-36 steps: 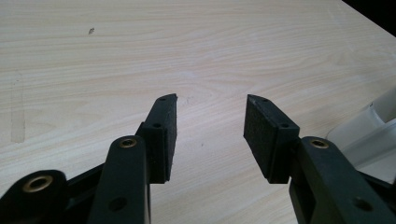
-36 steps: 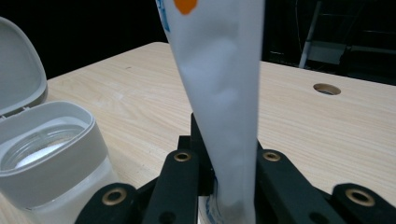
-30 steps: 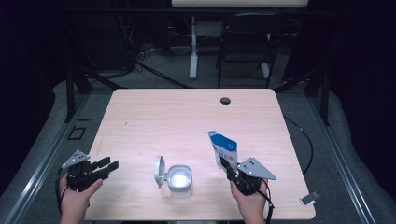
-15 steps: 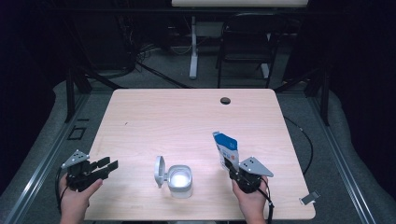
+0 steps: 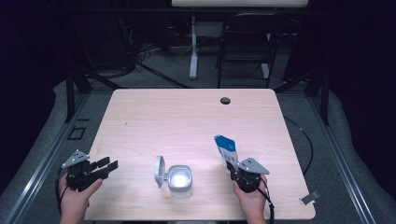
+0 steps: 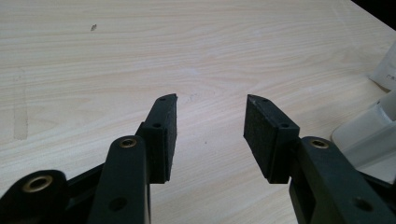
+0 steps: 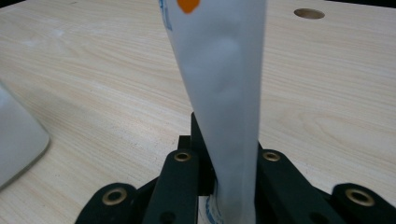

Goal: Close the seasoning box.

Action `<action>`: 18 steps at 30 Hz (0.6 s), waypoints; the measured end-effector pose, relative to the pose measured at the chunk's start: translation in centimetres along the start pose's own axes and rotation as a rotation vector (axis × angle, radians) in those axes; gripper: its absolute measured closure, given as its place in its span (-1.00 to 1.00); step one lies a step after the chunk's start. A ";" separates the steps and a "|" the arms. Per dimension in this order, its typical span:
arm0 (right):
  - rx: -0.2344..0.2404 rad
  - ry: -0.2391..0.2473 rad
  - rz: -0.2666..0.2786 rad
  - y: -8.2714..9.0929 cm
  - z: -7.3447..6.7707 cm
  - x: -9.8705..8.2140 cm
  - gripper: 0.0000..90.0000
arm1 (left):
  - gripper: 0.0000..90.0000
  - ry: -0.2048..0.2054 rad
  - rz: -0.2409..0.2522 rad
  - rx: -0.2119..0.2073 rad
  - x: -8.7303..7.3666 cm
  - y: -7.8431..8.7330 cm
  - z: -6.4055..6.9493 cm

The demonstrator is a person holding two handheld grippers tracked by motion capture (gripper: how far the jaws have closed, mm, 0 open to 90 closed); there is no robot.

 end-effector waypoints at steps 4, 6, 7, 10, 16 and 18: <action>0.005 -0.004 0.003 0.1 0.1 -0.1 0.86 | 0.22 -0.001 -0.001 -0.001 0.0 0.0 0.0; 0.007 -0.002 0.002 0.1 0.1 -0.1 0.86 | 0.22 -0.001 0.000 -0.001 0.0 0.0 0.0; 0.013 -0.002 0.000 0.2 0.0 -0.2 0.85 | 0.22 0.000 0.003 -0.004 0.0 0.0 0.1; 0.013 -0.002 -0.001 0.2 0.1 -0.2 0.84 | 0.22 0.000 0.002 -0.004 0.0 0.0 0.1; 0.009 -0.008 -0.003 0.4 0.3 -0.3 0.79 | 0.22 -0.004 -0.002 -0.001 0.0 0.0 0.1; 0.004 0.003 -0.008 0.4 0.4 -0.4 0.72 | 0.22 -0.004 -0.002 -0.002 0.0 0.0 0.1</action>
Point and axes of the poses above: each handheld gripper's, and its own axes: y roughly backward along the jaws, x roughly out of its top, z roughly to its right, the point moved 9 cm from there along -y, roughly forward along the jaws, and after that the axes turned 8 degrees about y, right-handed, at the moved point
